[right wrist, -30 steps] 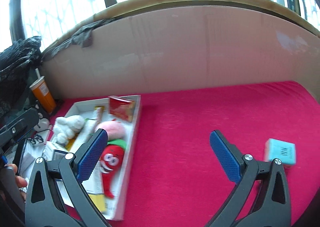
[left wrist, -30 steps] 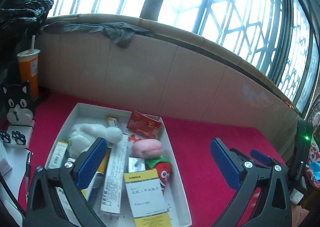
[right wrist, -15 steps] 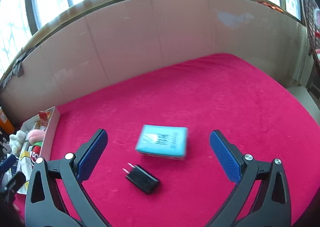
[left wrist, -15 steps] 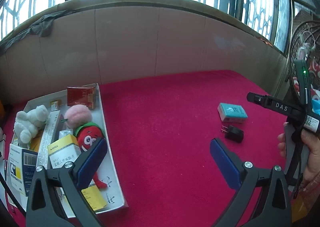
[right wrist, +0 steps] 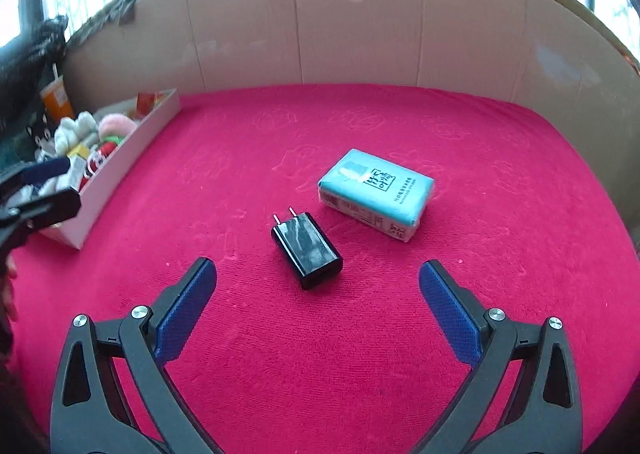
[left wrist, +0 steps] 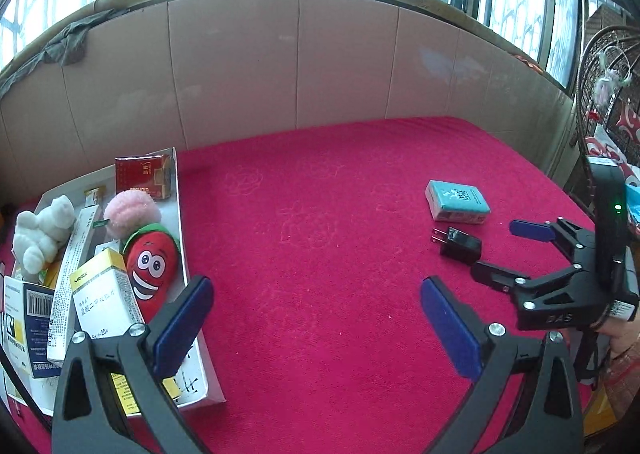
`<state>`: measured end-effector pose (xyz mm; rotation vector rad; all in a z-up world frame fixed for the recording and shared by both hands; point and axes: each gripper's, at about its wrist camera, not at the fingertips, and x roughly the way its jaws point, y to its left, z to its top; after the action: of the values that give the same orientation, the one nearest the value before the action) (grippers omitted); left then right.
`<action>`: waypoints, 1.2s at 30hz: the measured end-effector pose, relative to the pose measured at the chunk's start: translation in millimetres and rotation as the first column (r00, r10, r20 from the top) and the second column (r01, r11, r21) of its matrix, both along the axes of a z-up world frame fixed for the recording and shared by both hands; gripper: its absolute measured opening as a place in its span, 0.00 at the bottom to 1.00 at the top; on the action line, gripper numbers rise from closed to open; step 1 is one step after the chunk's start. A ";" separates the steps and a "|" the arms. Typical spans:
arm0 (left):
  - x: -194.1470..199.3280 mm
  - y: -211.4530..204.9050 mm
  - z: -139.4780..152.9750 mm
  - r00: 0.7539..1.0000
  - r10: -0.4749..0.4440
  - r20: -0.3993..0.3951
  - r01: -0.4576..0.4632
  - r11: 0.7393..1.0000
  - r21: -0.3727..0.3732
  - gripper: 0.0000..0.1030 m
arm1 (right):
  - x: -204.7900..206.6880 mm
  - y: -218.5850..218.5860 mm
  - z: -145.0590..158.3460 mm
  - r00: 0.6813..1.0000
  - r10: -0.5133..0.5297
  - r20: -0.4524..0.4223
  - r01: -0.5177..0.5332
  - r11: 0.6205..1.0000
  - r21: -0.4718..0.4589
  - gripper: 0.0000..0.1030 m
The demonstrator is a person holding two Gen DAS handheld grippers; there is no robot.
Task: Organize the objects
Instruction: 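Close the right tool on the black charger, then close the left tool on the teal tissue pack while the right tool holds the charger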
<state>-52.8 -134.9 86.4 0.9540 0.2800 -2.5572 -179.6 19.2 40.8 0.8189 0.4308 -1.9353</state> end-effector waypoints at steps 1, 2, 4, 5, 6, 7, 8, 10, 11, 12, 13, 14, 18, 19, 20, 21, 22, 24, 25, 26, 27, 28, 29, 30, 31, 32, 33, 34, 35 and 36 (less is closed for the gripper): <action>-0.2 0.7 -0.4 1.000 -0.002 0.001 0.002 1.000 -0.001 1.00 | -2.1 -4.3 -2.3 1.000 0.004 0.005 -0.004 1.000 0.005 0.97; -0.5 1.2 -0.6 1.000 -0.003 0.004 0.003 1.000 -0.003 1.00 | -5.1 -8.6 -3.9 1.000 0.009 0.015 -0.010 1.000 0.010 0.95; -0.8 1.2 -1.5 1.000 -0.006 0.005 0.006 1.000 -0.001 1.00 | -10.9 -15.6 -7.5 1.000 0.019 0.017 -0.019 1.000 0.025 0.90; -0.9 1.0 -2.0 1.000 -0.007 0.005 0.007 1.000 0.002 1.00 | -12.2 -19.9 -9.0 1.000 0.026 0.018 -0.027 0.999 0.035 0.87; -0.8 1.1 -2.4 1.000 -0.009 0.004 0.009 1.000 0.006 1.00 | -13.5 -24.1 -11.5 0.999 0.040 0.024 -0.041 0.998 0.047 0.79; -0.9 0.9 -2.6 1.000 -0.013 0.004 0.013 1.000 0.010 1.00 | -13.2 -27.4 -12.5 0.998 0.051 0.028 -0.053 0.997 0.058 0.74; -1.2 1.0 -2.9 1.000 -0.016 0.004 0.015 1.000 0.012 1.00 | -14.6 -32.3 -14.3 0.998 0.061 0.027 -0.062 0.995 0.073 0.74; -2.1 1.2 -3.1 1.000 -0.021 0.006 0.021 1.000 0.011 1.00 | -14.3 -40.3 -20.0 0.997 0.072 0.029 -0.074 0.992 0.098 0.72; -3.0 1.6 -3.1 1.000 -0.026 0.009 0.026 1.000 0.010 1.00 | -13.8 -41.9 -21.9 0.996 0.080 0.037 -0.083 0.991 0.106 0.71; -4.1 1.5 -3.1 0.999 -0.032 0.011 0.032 0.999 0.010 1.00 | -13.3 -43.8 -23.4 0.995 0.089 0.042 -0.093 0.989 0.113 0.69; -5.6 1.3 -2.9 0.999 -0.042 0.012 0.042 0.999 0.010 1.00 | -12.6 -43.3 -23.3 0.995 0.094 0.037 -0.098 0.989 0.115 0.66; -7.7 1.4 -2.4 0.998 -0.057 0.009 0.057 0.998 0.011 1.00 | -11.4 -42.6 -22.8 0.994 0.105 0.037 -0.109 0.988 0.111 0.61; -21.5 5.5 0.7 0.993 -0.120 0.007 0.120 0.992 -0.038 1.00 | -8.0 -41.1 -21.6 0.992 0.125 0.027 -0.128 0.985 0.116 0.45; -28.1 8.4 2.3 0.988 -0.151 0.013 0.151 0.987 -0.061 1.00 | -7.7 -40.7 -21.6 0.992 0.126 0.024 -0.128 0.985 0.118 0.38; -33.3 10.8 3.6 0.984 -0.175 0.017 0.175 0.982 -0.075 1.00 | -7.2 -39.5 -21.3 0.992 0.126 0.016 -0.127 0.984 0.121 0.34; -38.5 13.8 4.9 0.980 -0.200 0.019 0.201 0.976 -0.089 1.00 | -7.1 -38.9 -20.6 0.992 0.124 0.017 -0.126 0.985 0.120 0.29; -45.2 17.5 6.2 0.973 -0.231 0.023 0.232 0.967 -0.106 1.00 | -6.9 -37.9 -20.2 0.992 0.124 0.018 -0.126 0.985 0.122 0.29; -60.6 24.4 6.3 0.952 -0.302 0.045 0.305 0.944 -0.123 1.00 | -5.8 -33.5 -19.5 0.992 0.123 0.024 -0.125 0.984 0.126 0.28; -69.3 28.6 5.6 0.937 -0.345 0.059 0.350 0.929 -0.122 1.00 | -5.6 -29.4 -19.3 0.993 0.116 0.028 -0.119 0.985 0.127 0.28; -78.6 33.9 4.2 0.912 -0.404 0.066 0.409 0.906 -0.112 1.00 | -5.1 -23.8 -18.7 0.994 0.104 0.031 -0.107 0.986 0.126 0.28; -87.9 39.5 2.1 0.885 -0.461 0.071 0.466 0.879 -0.105 1.00 | -5.1 -15.1 -18.2 0.996 0.084 0.038 -0.089 0.988 0.125 0.28; -96.5 44.3 -0.6 0.865 -0.495 0.080 0.501 0.858 -0.113 1.00 | -4.8 -7.3 -17.5 0.997 0.066 0.044 -0.071 0.990 0.119 0.28; -105.6 48.1 -3.4 0.852 -0.516 0.093 0.524 0.843 -0.125 1.00 | -5.1 2.5 -17.1 0.998 0.043 0.051 -0.048 0.992 0.114 0.28; -115.7 52.2 -6.9 0.837 -0.536 0.108 0.546 0.826 -0.137 1.00 | -6.0 15.6 -17.3 0.998 0.007 0.066 -0.014 0.994 0.109 0.28; -126.4 55.6 -9.9 0.821 -0.559 0.120 0.571 0.808 -0.145 1.00 | -5.8 25.1 -17.9 0.997 -0.017 0.077 0.009 0.995 0.103 0.28; -137.5 58.5 -11.8 0.803 -0.583 0.124 0.596 0.789 -0.151 1.00 | -4.4 33.8 -18.0 0.996 -0.032 0.083 0.024 0.995 0.094 0.28; -146.0 60.2 -13.2 0.786 -0.607 0.122 0.619 0.771 -0.152 1.00 | -2.5 43.1 -17.9 0.995 -0.049 0.089 0.042 0.996 0.082 0.28; -156.1 62.8 -14.6 0.767 -0.630 0.124 0.642 0.751 -0.155 1.00 | -1.6 48.6 -18.0 0.993 -0.061 0.097 0.054 0.996 0.071 0.29; -168.1 65.3 -16.0 0.747 -0.653 0.127 0.665 0.729 -0.162 1.00 | -1.2 53.2 -18.5 0.992 -0.068 0.110 0.062 0.996 0.056 0.29; -177.2 67.3 -16.9 0.732 -0.669 0.128 0.681 0.713 -0.169 1.00 | -1.9 57.3 -19.3 0.989 -0.075 0.125 0.071 0.997 0.036 0.29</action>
<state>-230.1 -67.7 69.5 1.2122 -0.4444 -3.1103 -181.6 76.5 21.5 0.9845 0.3599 -1.9351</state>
